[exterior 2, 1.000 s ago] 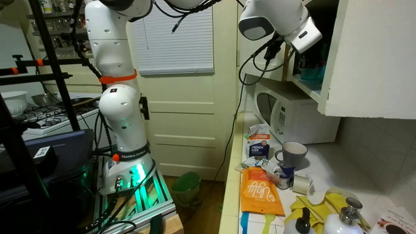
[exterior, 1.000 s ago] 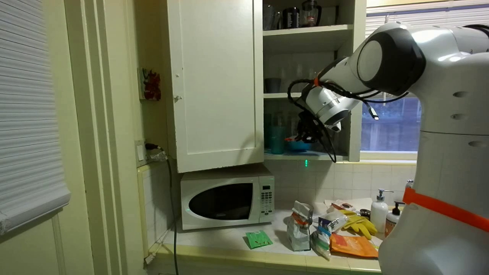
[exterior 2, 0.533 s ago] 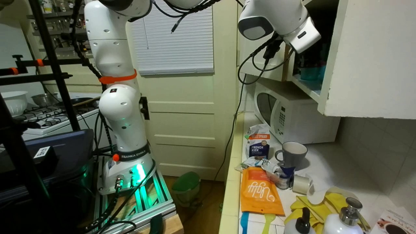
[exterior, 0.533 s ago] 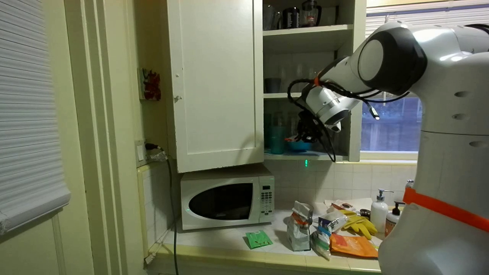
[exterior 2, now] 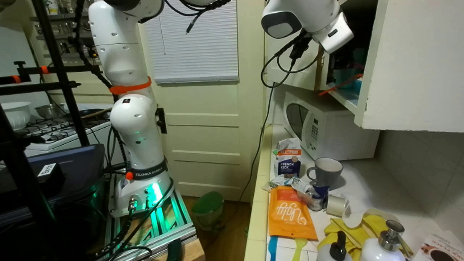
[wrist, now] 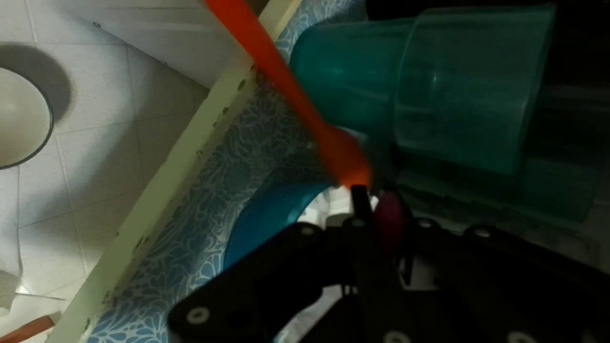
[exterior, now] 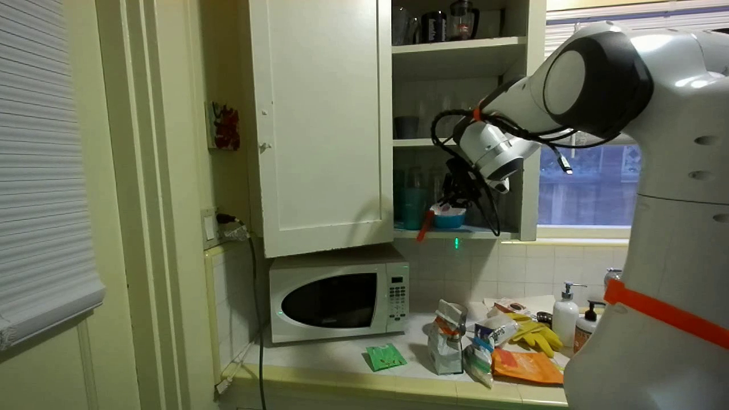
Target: Pick up the spoon from the bowl and put it in the cup
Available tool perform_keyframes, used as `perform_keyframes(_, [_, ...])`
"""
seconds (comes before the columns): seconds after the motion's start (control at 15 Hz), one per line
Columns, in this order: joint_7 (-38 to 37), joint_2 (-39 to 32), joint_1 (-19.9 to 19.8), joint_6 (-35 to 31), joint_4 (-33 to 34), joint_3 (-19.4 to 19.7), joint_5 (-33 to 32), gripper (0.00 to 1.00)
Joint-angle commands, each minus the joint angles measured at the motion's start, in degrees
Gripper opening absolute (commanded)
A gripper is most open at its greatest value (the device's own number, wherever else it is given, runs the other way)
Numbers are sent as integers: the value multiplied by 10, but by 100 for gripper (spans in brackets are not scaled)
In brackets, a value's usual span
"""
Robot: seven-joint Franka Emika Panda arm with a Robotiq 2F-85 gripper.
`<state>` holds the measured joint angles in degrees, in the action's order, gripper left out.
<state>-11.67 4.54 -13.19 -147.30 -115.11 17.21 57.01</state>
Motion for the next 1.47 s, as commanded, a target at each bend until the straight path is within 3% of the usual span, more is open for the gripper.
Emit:
perform_keyframes(0.0, [-2, 70, -9, 54, -47, -3, 0, 3])
perform_keyframes(0.4, [-14, 158, -19, 88, -109, -4, -14, 3])
perform_keyframes(0.93, [-67, 247, -55, 344, -151, 27, -10, 3])
perform_keyframes(1.07, [-107, 244, -86, 340, -162, 14, -39, 3])
perform_keyframes(1.13, [-115, 245, -106, 293, -176, -4, -65, 3])
perform_keyframes(1.27, [-122, 238, -125, 260, -196, -14, -111, 3])
perform_keyframes(1.4, [-160, 226, -136, 278, -207, -17, -165, 3])
